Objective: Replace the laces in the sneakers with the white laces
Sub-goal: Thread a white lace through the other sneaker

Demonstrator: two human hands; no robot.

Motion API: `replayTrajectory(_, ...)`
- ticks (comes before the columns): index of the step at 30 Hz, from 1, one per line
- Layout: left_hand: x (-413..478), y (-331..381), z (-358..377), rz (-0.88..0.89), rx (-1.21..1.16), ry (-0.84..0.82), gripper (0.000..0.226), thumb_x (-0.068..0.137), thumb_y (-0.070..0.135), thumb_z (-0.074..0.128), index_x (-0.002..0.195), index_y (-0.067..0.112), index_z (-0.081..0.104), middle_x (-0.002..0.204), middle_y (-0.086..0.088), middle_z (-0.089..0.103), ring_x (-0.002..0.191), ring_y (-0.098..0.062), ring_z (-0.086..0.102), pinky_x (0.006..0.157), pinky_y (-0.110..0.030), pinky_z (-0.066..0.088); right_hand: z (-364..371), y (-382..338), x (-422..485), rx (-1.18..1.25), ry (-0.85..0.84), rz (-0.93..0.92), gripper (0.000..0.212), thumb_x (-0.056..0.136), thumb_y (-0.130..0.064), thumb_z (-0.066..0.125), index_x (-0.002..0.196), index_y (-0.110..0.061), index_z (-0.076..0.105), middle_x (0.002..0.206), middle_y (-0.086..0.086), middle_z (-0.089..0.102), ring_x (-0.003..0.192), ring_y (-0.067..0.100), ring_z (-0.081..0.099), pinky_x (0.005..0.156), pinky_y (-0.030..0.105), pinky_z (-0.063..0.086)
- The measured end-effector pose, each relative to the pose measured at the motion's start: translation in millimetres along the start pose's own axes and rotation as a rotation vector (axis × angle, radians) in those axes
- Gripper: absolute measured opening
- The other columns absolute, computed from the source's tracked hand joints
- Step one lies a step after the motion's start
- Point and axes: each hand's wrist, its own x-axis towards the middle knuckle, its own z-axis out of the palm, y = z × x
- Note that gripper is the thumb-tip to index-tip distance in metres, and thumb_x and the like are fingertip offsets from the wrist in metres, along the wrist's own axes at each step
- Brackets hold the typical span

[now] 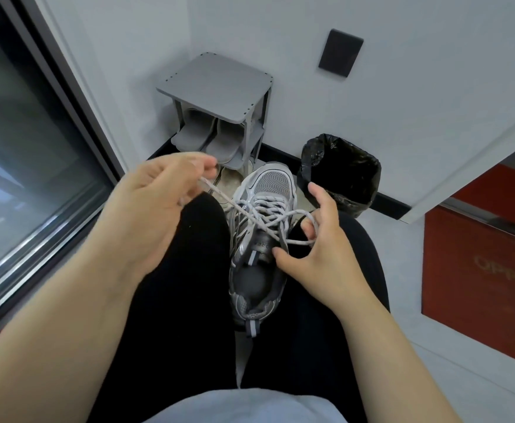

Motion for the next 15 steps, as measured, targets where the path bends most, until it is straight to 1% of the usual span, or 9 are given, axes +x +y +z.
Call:
replayTrajectory(1,0.1,-1.0,2.1,-0.046,-0.156,-0.038,0.029,0.091,0.015,0.046,0.069,0.007,0.063,0.073,0.001,0.065,0.079,-0.012,0.062,0.083,-0.025,0.050,0.1,0.4,1.3,-0.026,-0.003,-0.011,0.097,0.070,-0.020,0.078,0.143,-0.037,0.016,0.110,-0.011,0.056,0.102,-0.008,0.052,0.087,0.008,0.041)
replayTrajectory(2,-1.1,-2.2,6.8,-0.101,-0.259,-0.090,0.033,0.093,0.012,0.042,0.065,0.010,0.060,0.066,0.000,0.063,0.071,-0.014,0.063,0.078,-0.030,0.054,0.1,0.1,2.6,-0.064,0.002,-0.020,0.094,0.070,-0.018,0.077,0.142,-0.034,0.019,0.100,-0.009,0.054,0.089,-0.006,0.052,0.080,0.009,0.043)
replayTrajectory(4,-1.0,-11.2,19.4,-0.205,-0.231,-0.170,0.032,0.094,0.012,0.040,0.062,0.011,0.046,0.051,0.002,0.049,0.049,-0.013,0.048,0.061,-0.029,0.052,0.6,-0.4,4.9,-0.106,0.024,-0.044,0.088,0.071,-0.013,0.075,0.142,-0.028,0.025,0.087,-0.007,0.047,0.076,0.003,0.048,0.071,0.013,0.043)
replayTrajectory(6,0.5,-23.5,28.8,-0.195,0.187,-0.206,0.029,0.092,0.021,0.045,0.065,0.014,0.041,0.048,0.009,0.040,0.044,-0.009,0.036,0.052,-0.023,0.039,1.8,0.4,4.9,-0.111,0.040,-0.075,0.084,0.071,-0.013,0.074,0.141,-0.025,0.028,0.088,-0.006,0.047,0.077,0.007,0.050,0.073,0.019,0.045)
replayTrajectory(8,0.8,-30.4,31.8,-0.075,0.716,-0.272,0.023,0.089,0.036,0.051,0.076,0.018,0.045,0.052,0.011,0.045,0.046,-0.003,0.040,0.050,-0.018,0.032,2.9,1.9,4.1,-0.108,0.048,-0.076,0.084,0.070,-0.019,0.075,0.140,-0.027,0.029,0.093,-0.009,0.049,0.083,0.006,0.052,0.075,0.018,0.045)
replayTrajectory(10,0.1,-28.9,32.3,0.022,1.076,-0.354,0.028,0.087,0.046,0.051,0.077,0.021,0.043,0.064,0.008,0.046,0.056,-0.004,0.042,0.049,-0.019,0.030,3.4,3.1,4.2,-0.092,0.052,-0.058,0.086,0.068,-0.025,0.075,0.140,-0.030,0.028,0.105,-0.012,0.051,0.093,0.003,0.053,0.079,0.012,0.042)
replayTrajectory(12,1.3,-23.3,30.9,0.090,1.297,-0.471,0.040,0.088,0.048,0.051,0.065,0.017,0.038,0.062,0.005,0.040,0.055,-0.007,0.036,0.049,-0.018,0.027,3.2,4.3,4.6,-0.094,0.057,-0.047,0.088,0.067,-0.025,0.074,0.140,-0.032,0.026,0.120,-0.010,0.048,0.101,-0.001,0.052,0.083,0.009,0.039)
replayTrajectory(13,3.7,-21.0,26.7,0.103,1.330,-0.522,0.044,0.087,0.047,0.052,0.061,0.015,0.038,0.060,0.003,0.039,0.053,-0.009,0.035,0.049,-0.021,0.027,3.2,4.2,4.6,-0.101,0.060,-0.046,0.087,0.066,-0.024,0.074,0.140,-0.032,0.027,0.121,-0.009,0.046,0.098,-0.003,0.052,0.081,0.006,0.039)
replayTrajectory(15,8.4,-10.2,13.0,0.067,1.254,-0.565,0.044,0.085,0.047,0.055,0.056,0.015,0.042,0.054,0.003,0.040,0.049,-0.009,0.036,0.049,-0.023,0.029,2.9,3.0,4.1,-0.115,0.059,-0.052,0.086,0.065,-0.026,0.072,0.139,-0.031,0.029,0.114,-0.011,0.044,0.091,-0.005,0.050,0.078,0.004,0.039)
